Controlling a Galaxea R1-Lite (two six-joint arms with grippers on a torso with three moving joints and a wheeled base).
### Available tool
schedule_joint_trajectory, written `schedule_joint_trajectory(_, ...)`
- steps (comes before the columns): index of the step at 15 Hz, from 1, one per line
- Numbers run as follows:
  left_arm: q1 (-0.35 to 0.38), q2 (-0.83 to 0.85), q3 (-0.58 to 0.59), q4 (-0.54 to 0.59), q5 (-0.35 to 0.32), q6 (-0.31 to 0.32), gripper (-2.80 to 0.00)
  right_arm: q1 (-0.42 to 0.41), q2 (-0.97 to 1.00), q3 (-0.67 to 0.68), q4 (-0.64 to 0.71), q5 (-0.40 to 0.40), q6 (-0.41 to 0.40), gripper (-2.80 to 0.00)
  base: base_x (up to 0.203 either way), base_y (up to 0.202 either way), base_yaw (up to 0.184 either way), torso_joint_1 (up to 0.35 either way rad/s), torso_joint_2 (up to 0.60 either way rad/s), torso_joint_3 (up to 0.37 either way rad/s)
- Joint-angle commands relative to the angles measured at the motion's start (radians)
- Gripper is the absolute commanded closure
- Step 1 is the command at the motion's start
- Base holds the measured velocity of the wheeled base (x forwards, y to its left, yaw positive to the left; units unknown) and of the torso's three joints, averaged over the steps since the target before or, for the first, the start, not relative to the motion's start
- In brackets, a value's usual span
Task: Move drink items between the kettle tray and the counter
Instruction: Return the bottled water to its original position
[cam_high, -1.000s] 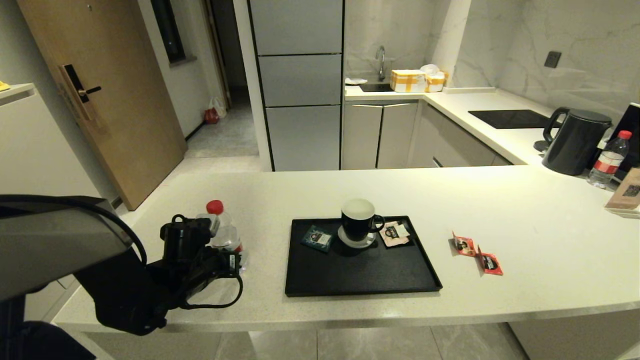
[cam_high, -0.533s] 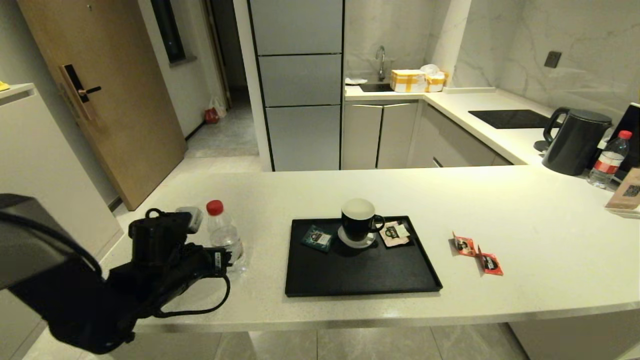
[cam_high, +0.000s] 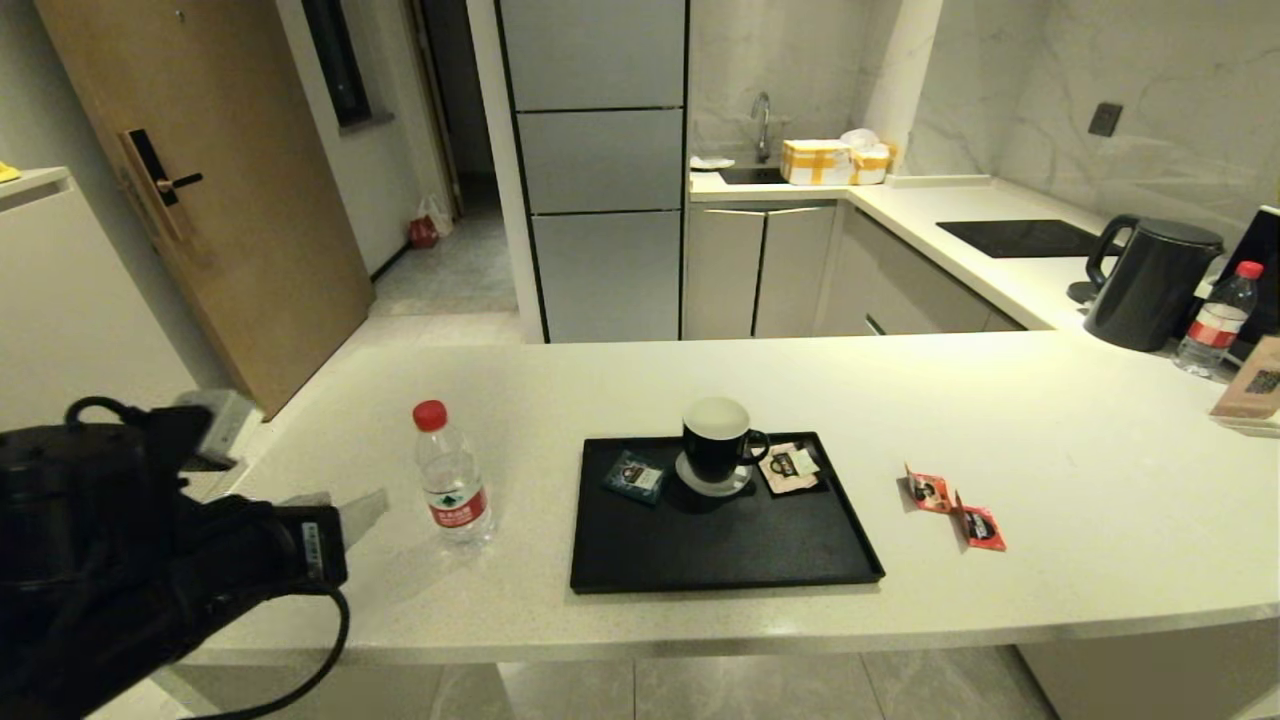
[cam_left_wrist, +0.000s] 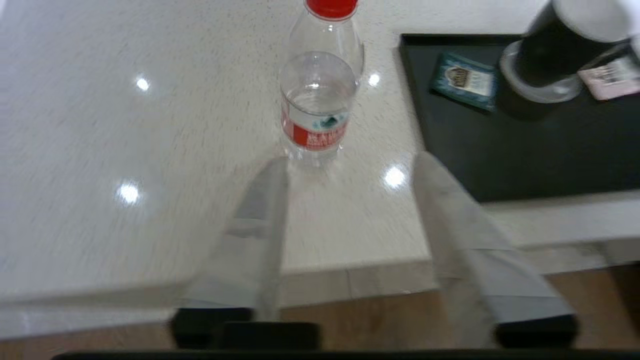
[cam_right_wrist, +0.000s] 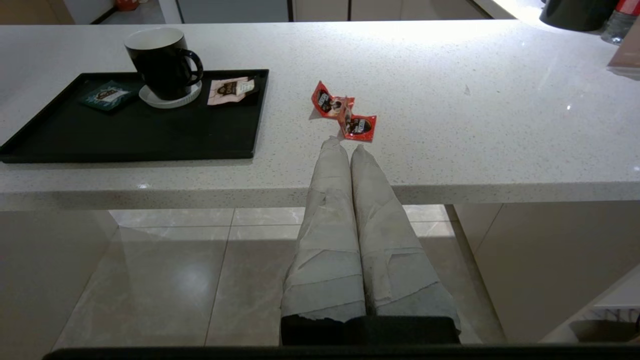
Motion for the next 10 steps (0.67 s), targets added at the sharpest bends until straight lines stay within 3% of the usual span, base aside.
schedule_joint_trajectory(1, -0.005, -0.224, -0.053, 0.235, 0.006, -0.024, 0.00, 0.000, 0.002, 0.000, 0.000, 0.000, -0.001, 0.00, 0.000, 0.000, 0.000, 0.000, 0.00, 0.000)
schedule_joint_trajectory(4, -0.005, -0.470, -0.219, 0.670, 0.018, -0.080, 0.00, 0.000, 0.002, 0.000, 0.000, 0.000, 0.000, 0.00, 0.000, 0.000, 0.000, 0.000, 0.00, 0.000)
schedule_joint_trajectory(6, 0.014, -0.622, -0.309, 0.896, 0.022, -0.097, 0.00, 0.000, 0.001, 0.000, 0.000, 0.001, -0.001, 0.00, 0.000, 0.000, 0.000, 0.000, 0.00, 0.000)
schedule_joint_trajectory(9, 0.122, -0.821, -0.438, 1.238, 0.014, -0.104, 0.00, 0.000, 0.001, 0.000, 0.000, 0.000, -0.001, 0.00, 0.000, 0.000, 0.000, 0.000, 0.00, 0.000)
schedule_joint_trajectory(10, 0.166, -0.878, -0.457, 1.305, -0.003, -0.100, 0.00, 0.000, 0.002, 0.000, 0.000, 0.000, -0.002, 0.00, 0.000, 0.000, 0.000, 0.000, 0.00, 0.000)
